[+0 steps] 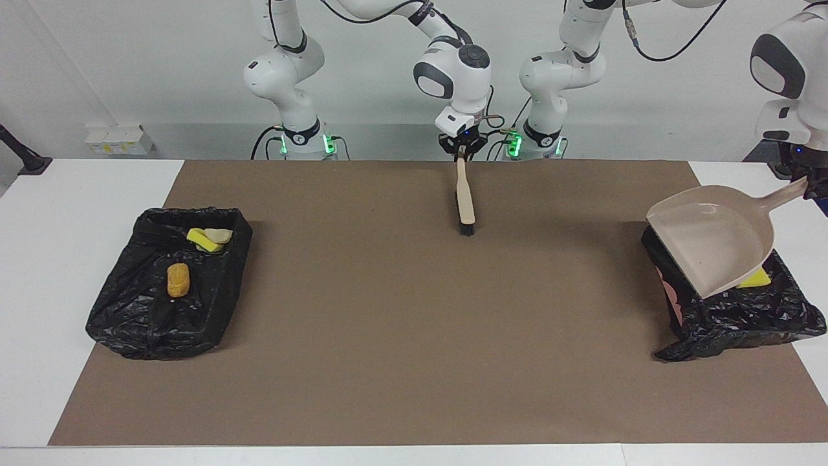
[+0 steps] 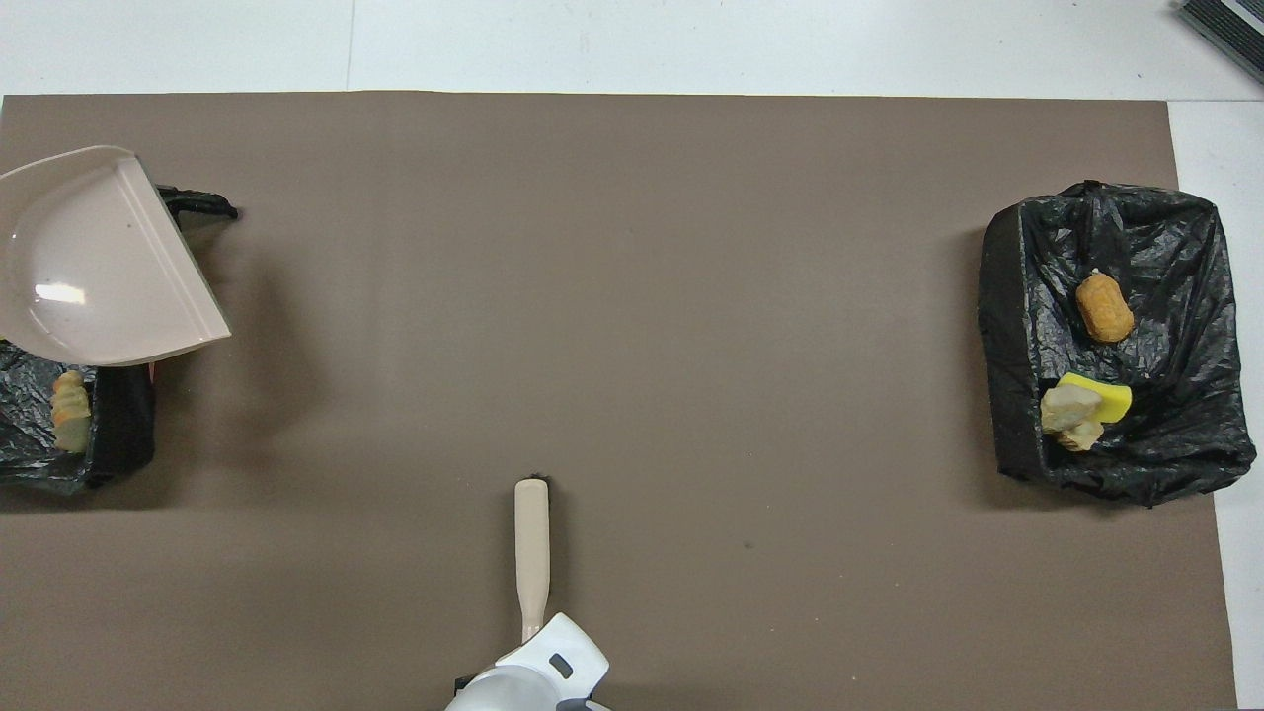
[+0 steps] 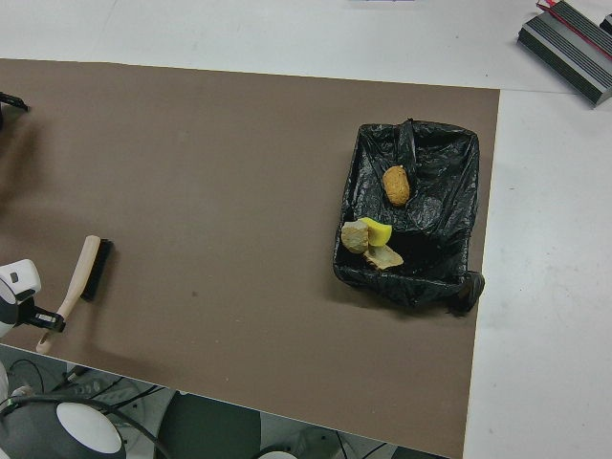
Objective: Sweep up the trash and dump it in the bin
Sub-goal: 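Carry the empty dustpan back toward the mat center with the left gripper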
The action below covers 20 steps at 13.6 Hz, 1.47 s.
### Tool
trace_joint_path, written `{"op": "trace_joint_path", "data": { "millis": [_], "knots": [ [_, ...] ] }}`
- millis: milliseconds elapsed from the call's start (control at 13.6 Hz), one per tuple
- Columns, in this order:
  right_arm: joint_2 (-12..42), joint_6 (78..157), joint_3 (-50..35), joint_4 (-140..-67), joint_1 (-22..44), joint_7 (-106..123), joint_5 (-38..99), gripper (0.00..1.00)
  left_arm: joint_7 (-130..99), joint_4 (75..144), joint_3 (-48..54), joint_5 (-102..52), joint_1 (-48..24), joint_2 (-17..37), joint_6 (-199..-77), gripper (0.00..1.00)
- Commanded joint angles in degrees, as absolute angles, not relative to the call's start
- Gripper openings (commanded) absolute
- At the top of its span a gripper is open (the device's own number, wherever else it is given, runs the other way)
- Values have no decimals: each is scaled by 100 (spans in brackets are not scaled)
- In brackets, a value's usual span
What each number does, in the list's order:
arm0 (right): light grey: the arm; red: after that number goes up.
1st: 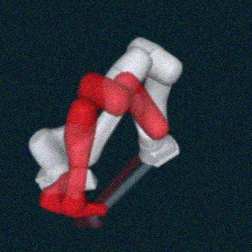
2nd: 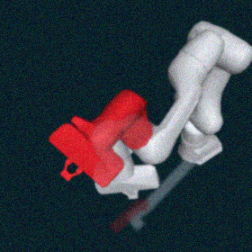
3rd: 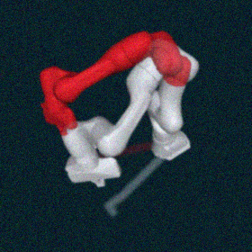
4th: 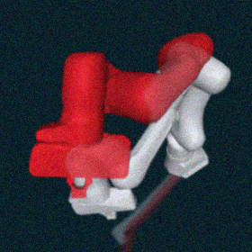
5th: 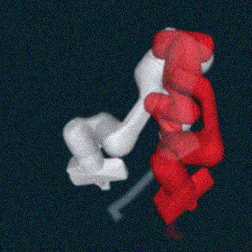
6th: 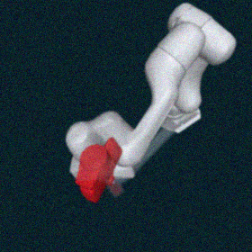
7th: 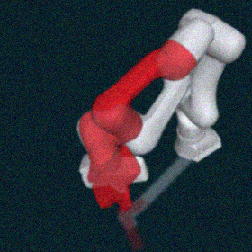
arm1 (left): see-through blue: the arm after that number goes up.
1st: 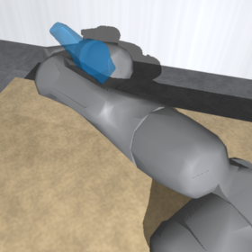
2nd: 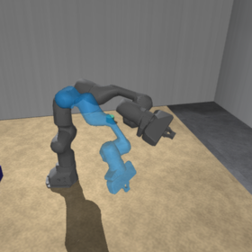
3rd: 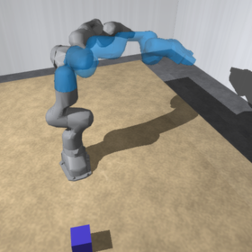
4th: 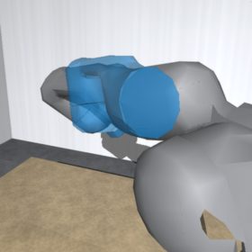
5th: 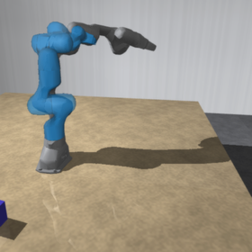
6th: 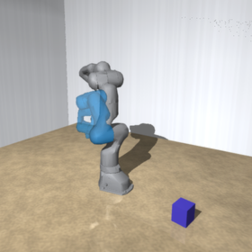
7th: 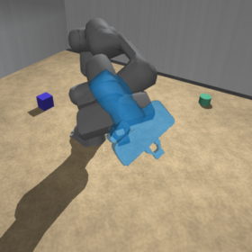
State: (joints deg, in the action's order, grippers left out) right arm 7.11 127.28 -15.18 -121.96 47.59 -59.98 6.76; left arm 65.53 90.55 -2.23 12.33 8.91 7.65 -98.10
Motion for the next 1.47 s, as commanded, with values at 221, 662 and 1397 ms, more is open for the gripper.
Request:
{"op": "trace_joint_path", "data": {
  "millis": [221,662,1397],
  "knots": [
    [624,12771,-1529,-12208,4737,-6319,730,100,3889,9746,-264,677,98,598,-10247,0],
    [536,12744,-1468,-11744,3659,-6039,370,100,2490,10186,-264,193,-429,702,-10862,0],
    [326,12155,-1459,-11127,1610,-5643,-351,100,-955,10634,-264,-360,-2828,1739,-12716,0]
  ]
}}
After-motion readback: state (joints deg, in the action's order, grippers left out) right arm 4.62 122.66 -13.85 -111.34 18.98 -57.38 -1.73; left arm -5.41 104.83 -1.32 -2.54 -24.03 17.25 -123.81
